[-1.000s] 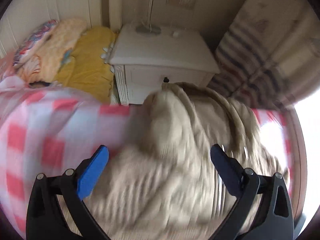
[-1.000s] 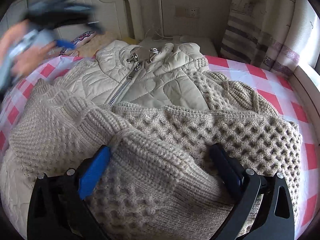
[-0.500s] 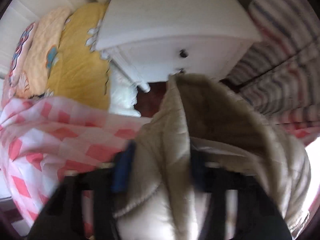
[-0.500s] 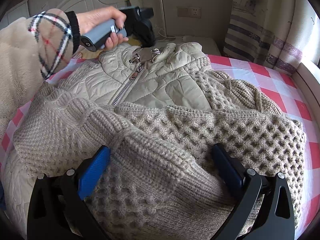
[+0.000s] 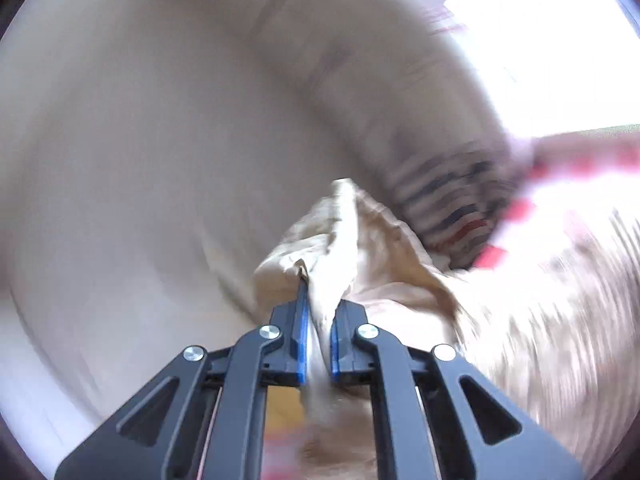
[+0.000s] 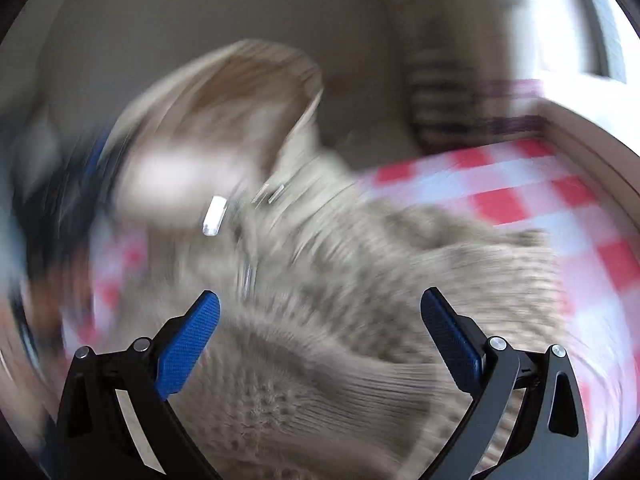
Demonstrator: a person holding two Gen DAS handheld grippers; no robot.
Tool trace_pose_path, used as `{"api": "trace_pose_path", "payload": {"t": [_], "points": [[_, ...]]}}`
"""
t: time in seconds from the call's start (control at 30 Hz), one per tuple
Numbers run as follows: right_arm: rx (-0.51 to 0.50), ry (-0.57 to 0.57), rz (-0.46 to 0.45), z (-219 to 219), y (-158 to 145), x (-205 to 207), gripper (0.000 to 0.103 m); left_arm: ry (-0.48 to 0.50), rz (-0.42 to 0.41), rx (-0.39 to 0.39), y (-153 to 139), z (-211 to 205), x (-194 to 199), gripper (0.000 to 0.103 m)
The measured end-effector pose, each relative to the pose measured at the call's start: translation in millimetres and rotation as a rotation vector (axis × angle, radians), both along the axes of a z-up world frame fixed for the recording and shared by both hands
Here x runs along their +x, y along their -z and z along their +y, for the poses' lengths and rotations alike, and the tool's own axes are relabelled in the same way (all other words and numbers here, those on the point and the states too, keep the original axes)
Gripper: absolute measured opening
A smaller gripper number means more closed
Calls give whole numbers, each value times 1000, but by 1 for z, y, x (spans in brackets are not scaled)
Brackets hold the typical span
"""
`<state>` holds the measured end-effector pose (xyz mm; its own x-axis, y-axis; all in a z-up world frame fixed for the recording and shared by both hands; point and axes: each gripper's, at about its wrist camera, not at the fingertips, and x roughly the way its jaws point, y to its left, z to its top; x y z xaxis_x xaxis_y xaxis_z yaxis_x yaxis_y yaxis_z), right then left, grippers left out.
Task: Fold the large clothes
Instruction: 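Fold the jacket hood down over the sweater with the left tool while the right tool presses it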
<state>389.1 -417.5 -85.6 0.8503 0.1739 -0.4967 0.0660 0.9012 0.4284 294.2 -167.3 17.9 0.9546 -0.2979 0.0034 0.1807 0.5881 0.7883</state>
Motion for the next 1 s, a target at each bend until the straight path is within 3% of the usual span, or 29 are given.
{"api": "trace_pose_path", "payload": {"t": [0.07,0.1,0.23,0.27,0.33,0.4,0.47,0.53,0.6,0.67,0.7,0.77,0.83,0.87,0.9,0.93,1.0], "points": [[129,87,-55,-29,-6,-25,96,87,-177,164,46,15,-55,12],[176,115,-66,-39,-6,-35,96,120,-213,231,70,26,-76,14],[262,142,-58,-51,-7,-53,97,111,-177,342,126,59,-101,18],[280,122,-65,-49,-9,-55,97,106,-173,370,137,66,-103,24],[303,84,-85,-43,-16,-61,97,73,-156,352,137,74,-105,34],[293,68,-113,-35,-26,-68,97,52,-98,290,123,82,-107,66],[278,57,-129,-29,-32,-75,97,38,-22,229,109,92,-112,82],[290,42,-139,-31,-38,-85,97,9,107,158,95,109,-115,89],[324,39,-129,-38,-40,-94,98,-42,302,76,82,123,-111,89],[360,31,-114,-44,-41,-103,98,-63,671,-175,55,150,-93,89],[364,17,-111,-44,-41,-106,98,-56,789,-293,44,162,-87,91],[291,-27,-105,-35,-47,-112,98,-28,1046,-648,21,195,-71,92],[128,-67,-72,-16,-52,-118,98,10,1119,-852,9,212,-67,92],[40,-108,-47,-3,-52,-120,96,21,1122,-913,0,211,-66,92],[-23,-151,-28,8,-49,-122,92,33,1104,-948,-10,210,-62,92],[-66,-192,-14,19,-44,-126,80,48,1078,-958,-20,205,-59,92],[-114,-268,21,34,-31,-133,73,56,1036,-928,-30,188,-47,92]]}}
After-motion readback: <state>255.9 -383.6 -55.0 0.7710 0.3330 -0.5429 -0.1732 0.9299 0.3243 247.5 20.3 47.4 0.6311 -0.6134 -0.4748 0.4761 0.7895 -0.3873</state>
